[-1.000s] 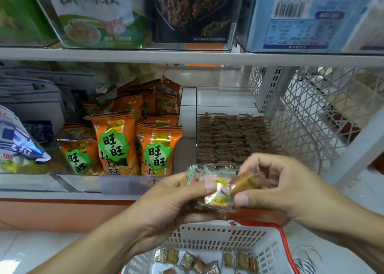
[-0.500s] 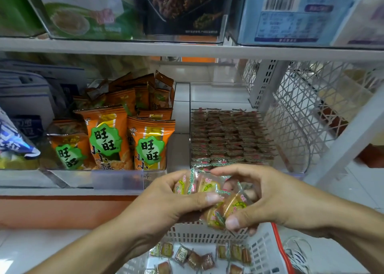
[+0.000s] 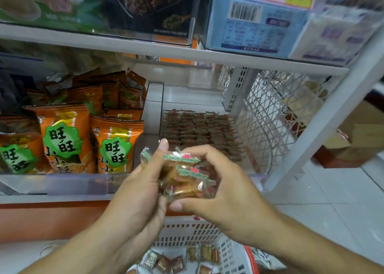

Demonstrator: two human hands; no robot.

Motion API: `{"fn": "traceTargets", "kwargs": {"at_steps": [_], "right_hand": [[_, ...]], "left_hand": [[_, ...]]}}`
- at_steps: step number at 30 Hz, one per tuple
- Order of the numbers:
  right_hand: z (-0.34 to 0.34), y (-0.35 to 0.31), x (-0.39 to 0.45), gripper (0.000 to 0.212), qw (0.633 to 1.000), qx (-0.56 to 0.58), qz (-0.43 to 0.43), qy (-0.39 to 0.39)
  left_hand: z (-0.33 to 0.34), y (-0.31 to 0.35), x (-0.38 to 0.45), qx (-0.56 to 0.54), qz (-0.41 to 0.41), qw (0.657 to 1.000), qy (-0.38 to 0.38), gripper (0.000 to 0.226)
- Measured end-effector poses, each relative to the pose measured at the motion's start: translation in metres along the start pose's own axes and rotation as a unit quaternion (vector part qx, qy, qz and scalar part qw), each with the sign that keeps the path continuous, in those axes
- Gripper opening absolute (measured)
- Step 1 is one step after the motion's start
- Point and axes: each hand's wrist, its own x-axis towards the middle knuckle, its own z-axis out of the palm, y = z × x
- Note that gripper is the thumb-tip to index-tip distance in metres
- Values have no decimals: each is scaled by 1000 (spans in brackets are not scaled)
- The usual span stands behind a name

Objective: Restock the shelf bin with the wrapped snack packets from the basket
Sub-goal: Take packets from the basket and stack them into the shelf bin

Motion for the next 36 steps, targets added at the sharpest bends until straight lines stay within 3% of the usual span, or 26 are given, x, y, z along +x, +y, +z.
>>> {"fn": "traceTargets", "kwargs": {"at_steps": [4, 6, 9, 12, 15, 18, 24, 28, 30, 33, 36], "right_hand": [[-12, -8, 4, 58, 999, -31, -16, -14], [-40, -10, 11, 56, 999, -47, -9, 4], [-93, -6, 28, 57, 973, -222, 54, 18], [-122, 10, 42, 54, 900, -425, 98, 1], [-120, 25, 55, 48, 826, -550, 96, -76], [-111, 28, 66, 46, 733, -669, 66, -104], [-90, 38, 80, 54, 604, -741, 181, -231], [-81, 60, 81, 24, 574, -766, 109, -267], [-84, 65, 83, 18, 578, -768, 71, -268], [-95, 66, 84, 17, 592, -750, 43, -292], [-107, 62, 87, 29, 594, -732, 54, -329]], "left_hand": [[5, 7, 0, 33, 50, 998, -21, 39], [3, 11, -2, 14, 88, 995, -47, 46], [-3, 11, 0, 38, 126, 990, -56, 54], [-6, 8, 6, 72, 132, 987, -53, 49], [-12, 5, 11, 112, 147, 981, -62, 39], [-14, 3, 14, 149, 170, 972, -58, 40], [-14, 0, 13, 191, 188, 961, -66, 34], [-14, -1, 12, 196, 188, 960, -72, 36], [-14, -1, 12, 199, 187, 959, -73, 37], [-14, -2, 11, 208, 189, 957, -72, 40], [-15, -2, 12, 214, 187, 956, -71, 41]]}}
